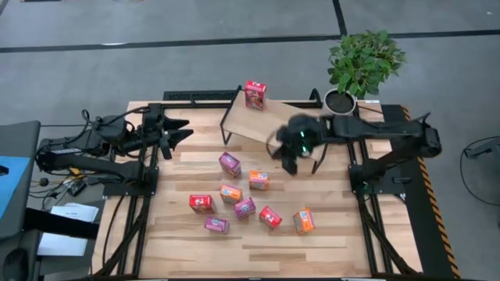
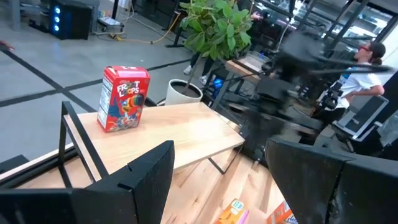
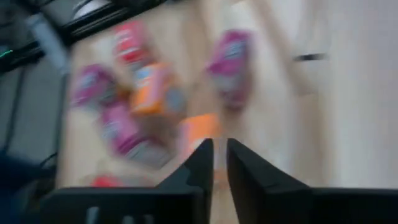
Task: Stack cereal on shelf
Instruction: Put the right red cereal box on the shelf aligned with the other red cereal box
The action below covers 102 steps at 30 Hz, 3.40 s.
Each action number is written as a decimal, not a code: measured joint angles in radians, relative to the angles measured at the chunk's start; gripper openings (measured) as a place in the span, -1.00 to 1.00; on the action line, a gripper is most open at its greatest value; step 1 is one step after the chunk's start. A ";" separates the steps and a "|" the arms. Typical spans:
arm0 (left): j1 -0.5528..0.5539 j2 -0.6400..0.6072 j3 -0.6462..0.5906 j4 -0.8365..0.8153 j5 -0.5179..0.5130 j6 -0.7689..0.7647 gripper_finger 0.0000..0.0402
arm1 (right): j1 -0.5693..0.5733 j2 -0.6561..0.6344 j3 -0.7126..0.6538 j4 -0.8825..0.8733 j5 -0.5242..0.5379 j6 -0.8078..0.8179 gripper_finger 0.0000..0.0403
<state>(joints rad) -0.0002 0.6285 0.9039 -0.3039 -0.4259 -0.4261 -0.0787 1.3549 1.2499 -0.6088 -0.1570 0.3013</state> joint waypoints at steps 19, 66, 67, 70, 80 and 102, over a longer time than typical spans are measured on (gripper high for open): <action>0.000 0.000 0.000 -0.070 0.032 0.012 0.22 | 0.412 0.154 0.000 -0.060 0.107 0.509 0.16; 0.000 0.002 0.000 -0.142 0.212 0.023 0.22 | 0.478 0.487 0.588 -0.492 0.055 0.438 -0.28; 0.000 0.003 0.000 -0.147 0.211 0.023 0.22 | 0.477 0.505 0.587 -0.507 0.055 0.430 -0.18; 0.000 0.007 0.000 -0.162 0.211 0.023 0.22 | 0.461 0.554 0.586 -0.510 0.054 0.423 0.13; 0.000 0.006 0.000 -0.170 0.210 0.023 0.22 | 0.435 0.581 0.585 -0.563 0.166 0.446 0.45; 0.000 0.006 0.000 -0.203 0.240 0.012 0.22 | 0.477 0.593 0.559 -0.524 0.273 0.590 0.45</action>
<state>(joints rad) -0.0006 0.6350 0.9039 -0.5068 -0.1864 -0.4145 0.3981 1.9474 1.8087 -1.1323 0.1159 0.8914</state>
